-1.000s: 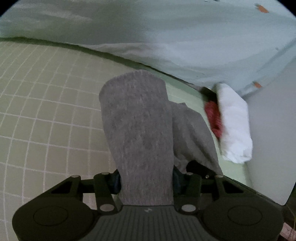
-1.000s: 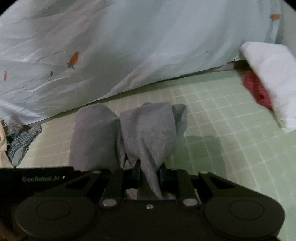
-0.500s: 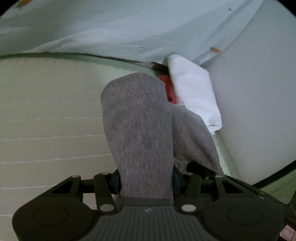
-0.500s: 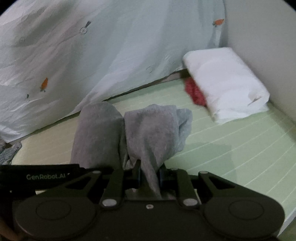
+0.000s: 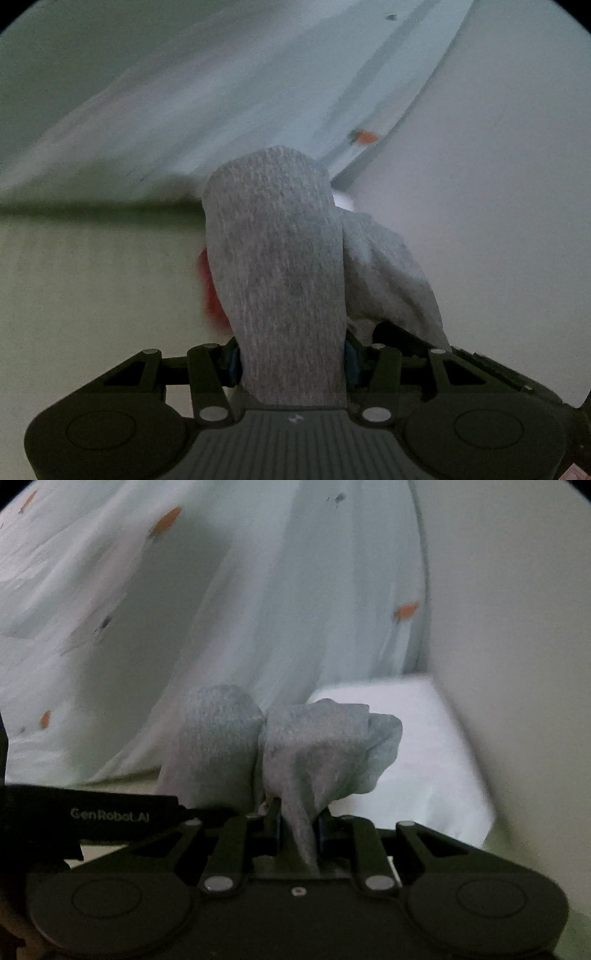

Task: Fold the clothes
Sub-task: 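Carry the folded grey garment with both grippers toward the white stack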

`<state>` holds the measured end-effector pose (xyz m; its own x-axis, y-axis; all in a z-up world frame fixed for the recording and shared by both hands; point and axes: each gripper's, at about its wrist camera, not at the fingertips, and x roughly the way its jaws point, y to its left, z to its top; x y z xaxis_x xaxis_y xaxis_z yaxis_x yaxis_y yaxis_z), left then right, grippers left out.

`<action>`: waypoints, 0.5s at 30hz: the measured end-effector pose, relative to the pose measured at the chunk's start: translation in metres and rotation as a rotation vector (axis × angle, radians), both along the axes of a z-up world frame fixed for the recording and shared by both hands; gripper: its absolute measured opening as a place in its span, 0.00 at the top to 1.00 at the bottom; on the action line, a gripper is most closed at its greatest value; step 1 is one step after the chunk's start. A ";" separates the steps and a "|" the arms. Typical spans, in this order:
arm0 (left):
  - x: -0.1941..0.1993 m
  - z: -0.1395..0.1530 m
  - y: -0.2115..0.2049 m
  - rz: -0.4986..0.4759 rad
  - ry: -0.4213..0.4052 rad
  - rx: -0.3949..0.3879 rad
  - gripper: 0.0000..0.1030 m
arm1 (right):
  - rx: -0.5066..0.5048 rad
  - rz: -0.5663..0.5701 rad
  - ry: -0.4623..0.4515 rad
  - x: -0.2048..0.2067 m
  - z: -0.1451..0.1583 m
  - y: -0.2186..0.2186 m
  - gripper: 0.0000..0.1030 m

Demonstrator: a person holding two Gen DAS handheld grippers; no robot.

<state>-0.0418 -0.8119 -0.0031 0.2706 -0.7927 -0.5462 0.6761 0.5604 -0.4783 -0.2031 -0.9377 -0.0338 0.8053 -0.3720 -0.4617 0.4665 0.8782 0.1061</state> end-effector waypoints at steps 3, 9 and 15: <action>0.021 0.021 -0.053 -0.034 -0.053 -0.039 0.50 | -0.060 -0.023 -0.033 0.016 0.021 -0.048 0.83; 0.072 0.002 -0.143 -0.036 -0.073 0.042 0.44 | -0.070 -0.190 -0.012 0.068 0.003 -0.130 0.66; 0.100 -0.049 -0.167 -0.024 -0.073 0.257 0.41 | 0.102 -0.330 0.058 0.087 -0.050 -0.179 0.65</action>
